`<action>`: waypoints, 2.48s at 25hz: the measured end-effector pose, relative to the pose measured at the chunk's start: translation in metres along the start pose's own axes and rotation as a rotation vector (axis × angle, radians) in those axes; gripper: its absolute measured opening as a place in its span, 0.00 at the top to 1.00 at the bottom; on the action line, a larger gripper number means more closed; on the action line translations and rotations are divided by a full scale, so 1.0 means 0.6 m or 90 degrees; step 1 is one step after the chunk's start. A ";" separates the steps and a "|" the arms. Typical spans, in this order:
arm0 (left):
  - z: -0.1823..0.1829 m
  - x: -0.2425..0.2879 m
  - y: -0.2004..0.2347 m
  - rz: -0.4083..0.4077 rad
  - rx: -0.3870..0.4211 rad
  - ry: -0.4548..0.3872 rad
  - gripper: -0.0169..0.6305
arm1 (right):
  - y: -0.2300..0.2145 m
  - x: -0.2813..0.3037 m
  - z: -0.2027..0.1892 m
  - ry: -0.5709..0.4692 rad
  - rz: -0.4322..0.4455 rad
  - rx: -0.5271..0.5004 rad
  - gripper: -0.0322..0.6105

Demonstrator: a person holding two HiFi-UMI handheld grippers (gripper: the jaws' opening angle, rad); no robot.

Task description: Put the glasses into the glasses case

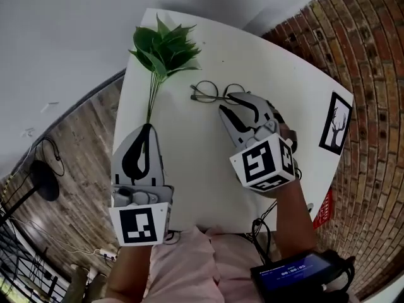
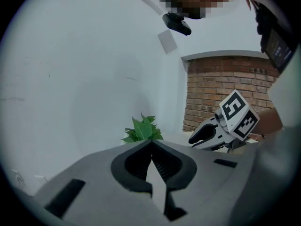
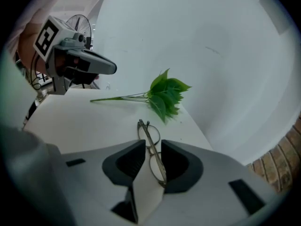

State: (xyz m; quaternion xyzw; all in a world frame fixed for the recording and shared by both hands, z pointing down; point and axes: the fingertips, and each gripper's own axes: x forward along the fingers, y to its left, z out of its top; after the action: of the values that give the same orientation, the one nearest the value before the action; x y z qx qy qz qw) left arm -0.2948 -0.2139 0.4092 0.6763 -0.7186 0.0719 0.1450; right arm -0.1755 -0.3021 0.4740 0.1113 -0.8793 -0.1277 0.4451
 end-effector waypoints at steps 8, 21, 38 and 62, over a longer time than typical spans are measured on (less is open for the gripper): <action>-0.037 0.016 -0.014 -0.031 -0.025 0.036 0.96 | 0.003 0.032 -0.015 0.042 -0.001 -0.024 0.82; -0.018 0.001 0.013 -0.012 -0.021 0.023 0.96 | -0.012 0.036 0.004 0.036 -0.030 -0.055 0.92; 0.087 -0.061 -0.043 -0.041 0.043 -0.058 0.96 | -0.088 -0.155 0.067 -0.032 -0.202 0.020 0.92; 0.188 -0.163 -0.222 -0.115 0.119 -0.169 0.96 | -0.050 -0.466 -0.019 -0.034 -0.340 0.083 0.92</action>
State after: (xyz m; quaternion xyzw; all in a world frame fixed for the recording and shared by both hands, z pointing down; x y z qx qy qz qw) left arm -0.1710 -0.1643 0.2601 0.7521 -0.6580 0.0354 -0.0090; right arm -0.0019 -0.2454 0.2596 0.3644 -0.8366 -0.1868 0.3638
